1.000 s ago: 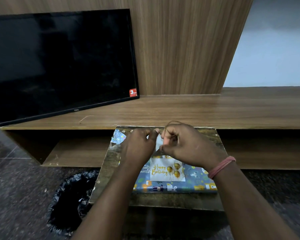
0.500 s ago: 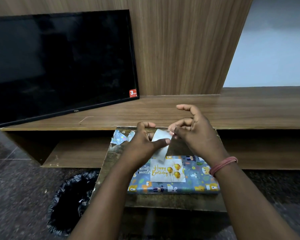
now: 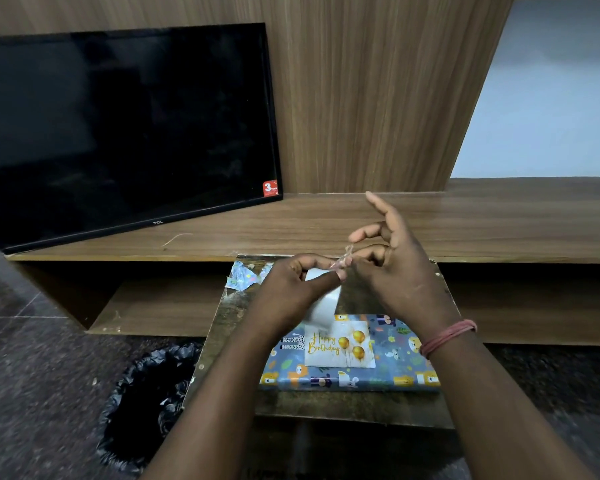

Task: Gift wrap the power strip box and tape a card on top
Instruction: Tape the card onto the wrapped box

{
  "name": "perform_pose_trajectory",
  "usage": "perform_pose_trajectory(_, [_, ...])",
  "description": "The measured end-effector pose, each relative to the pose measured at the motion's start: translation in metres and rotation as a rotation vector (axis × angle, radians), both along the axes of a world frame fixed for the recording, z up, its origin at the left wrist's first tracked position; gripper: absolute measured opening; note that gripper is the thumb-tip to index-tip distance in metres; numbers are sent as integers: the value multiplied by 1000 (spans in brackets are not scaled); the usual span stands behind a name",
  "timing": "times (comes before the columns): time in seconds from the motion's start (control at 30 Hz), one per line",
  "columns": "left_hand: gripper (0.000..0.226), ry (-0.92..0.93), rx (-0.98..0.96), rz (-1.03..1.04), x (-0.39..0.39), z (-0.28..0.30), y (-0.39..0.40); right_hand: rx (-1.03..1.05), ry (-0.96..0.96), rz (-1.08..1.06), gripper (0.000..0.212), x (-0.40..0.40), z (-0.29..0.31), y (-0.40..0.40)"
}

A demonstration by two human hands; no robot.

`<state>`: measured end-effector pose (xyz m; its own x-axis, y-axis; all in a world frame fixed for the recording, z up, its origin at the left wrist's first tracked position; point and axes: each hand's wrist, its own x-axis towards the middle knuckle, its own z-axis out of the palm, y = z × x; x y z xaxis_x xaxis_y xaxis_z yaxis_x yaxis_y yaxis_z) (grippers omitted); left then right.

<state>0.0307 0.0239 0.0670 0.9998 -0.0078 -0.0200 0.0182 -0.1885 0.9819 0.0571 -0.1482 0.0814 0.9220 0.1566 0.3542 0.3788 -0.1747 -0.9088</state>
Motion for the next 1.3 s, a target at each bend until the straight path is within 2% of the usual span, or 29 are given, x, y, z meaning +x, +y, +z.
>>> perform_pose_trajectory(0.27, [18,-71,40,120,1,0,-4,202,90,-22,108,3,2,4])
perform_pose_trajectory(0.4, [22,-87,34,128,-2,4,-4,211,179,-57,109,4,1,-1])
perform_pose_trajectory(0.5, [20,-90,33,116,-4,5,-7,199,285,3,116,4,-3,-2])
perform_pose_trajectory(0.67, [30,-110,-24,93,-6,4,-12,247,267,52,83,5,-7,5])
perform_pose_trajectory(0.77, [38,-67,-100,97,-6,6,-13,295,262,56,73,8,-8,5])
perform_pose_trajectory(0.97, [39,-38,-20,48,-5,8,-9,349,276,35,44,5,-6,6])
perform_pose_trajectory(1.03, [31,-27,-16,46,-5,8,-9,358,272,6,36,4,-5,6])
perform_pose_trajectory(1.1, [22,-26,-9,66,-4,8,-8,331,244,-16,32,3,-6,6])
perform_pose_trajectory(1.2, [20,-7,-53,83,-3,8,-5,314,210,-11,31,3,-5,5])
perform_pose_trajectory(1.3, [19,-8,-83,51,-6,9,-3,449,261,39,30,6,-3,3])
